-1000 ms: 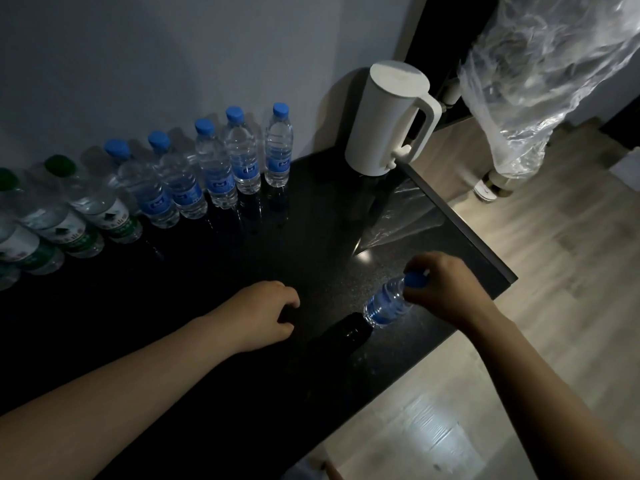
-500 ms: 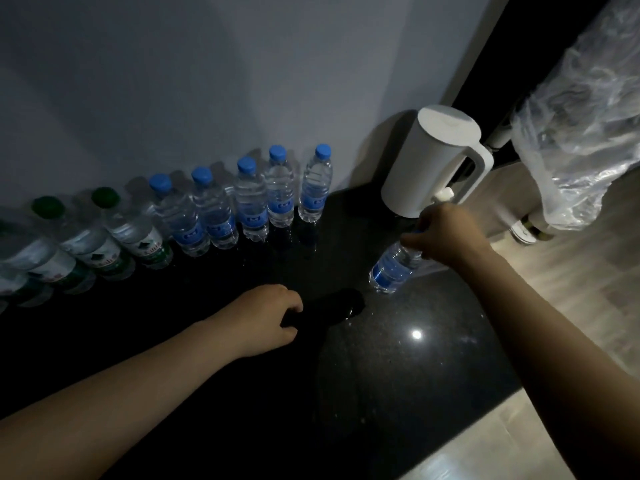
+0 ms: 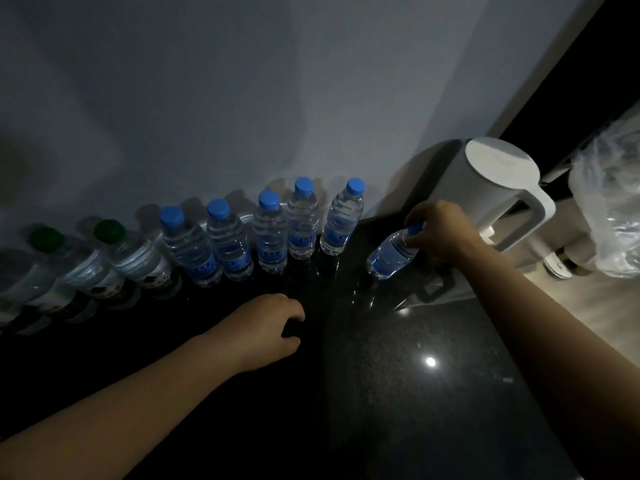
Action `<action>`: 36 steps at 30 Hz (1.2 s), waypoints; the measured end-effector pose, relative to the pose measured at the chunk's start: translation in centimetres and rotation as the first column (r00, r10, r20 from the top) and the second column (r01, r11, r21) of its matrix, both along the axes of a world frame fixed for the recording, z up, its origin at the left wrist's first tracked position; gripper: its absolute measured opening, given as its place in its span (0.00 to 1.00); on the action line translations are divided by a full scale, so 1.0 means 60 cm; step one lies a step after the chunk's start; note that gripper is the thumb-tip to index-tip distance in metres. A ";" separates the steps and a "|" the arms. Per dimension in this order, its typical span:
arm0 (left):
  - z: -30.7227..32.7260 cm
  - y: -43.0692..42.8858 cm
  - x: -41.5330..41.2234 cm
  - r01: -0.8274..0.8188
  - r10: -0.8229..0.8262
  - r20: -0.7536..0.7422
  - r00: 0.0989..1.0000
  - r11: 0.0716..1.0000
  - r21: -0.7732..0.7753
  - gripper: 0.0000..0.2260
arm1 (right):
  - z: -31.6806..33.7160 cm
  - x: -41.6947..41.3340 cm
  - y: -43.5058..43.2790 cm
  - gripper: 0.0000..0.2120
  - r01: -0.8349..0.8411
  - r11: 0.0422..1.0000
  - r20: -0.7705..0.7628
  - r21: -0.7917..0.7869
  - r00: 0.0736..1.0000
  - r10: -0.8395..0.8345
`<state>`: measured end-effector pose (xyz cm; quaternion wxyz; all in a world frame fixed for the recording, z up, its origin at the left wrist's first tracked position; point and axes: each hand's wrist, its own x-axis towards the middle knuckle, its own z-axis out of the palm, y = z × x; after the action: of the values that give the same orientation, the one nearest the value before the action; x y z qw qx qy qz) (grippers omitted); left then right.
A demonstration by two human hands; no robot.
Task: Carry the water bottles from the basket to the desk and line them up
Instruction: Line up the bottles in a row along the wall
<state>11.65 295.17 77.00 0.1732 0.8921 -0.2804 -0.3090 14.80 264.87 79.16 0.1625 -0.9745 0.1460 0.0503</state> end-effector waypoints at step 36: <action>-0.056 -0.004 0.114 -0.040 0.041 0.015 0.999 0.995 -0.096 0.18 | -0.075 0.176 -0.004 0.13 -0.196 0.973 0.052 0.120 0.980 0.191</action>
<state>18.47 294.92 73.64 0.2195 0.8910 -0.2782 -0.2839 25.33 264.66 74.65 0.2201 -0.9729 0.0438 0.0552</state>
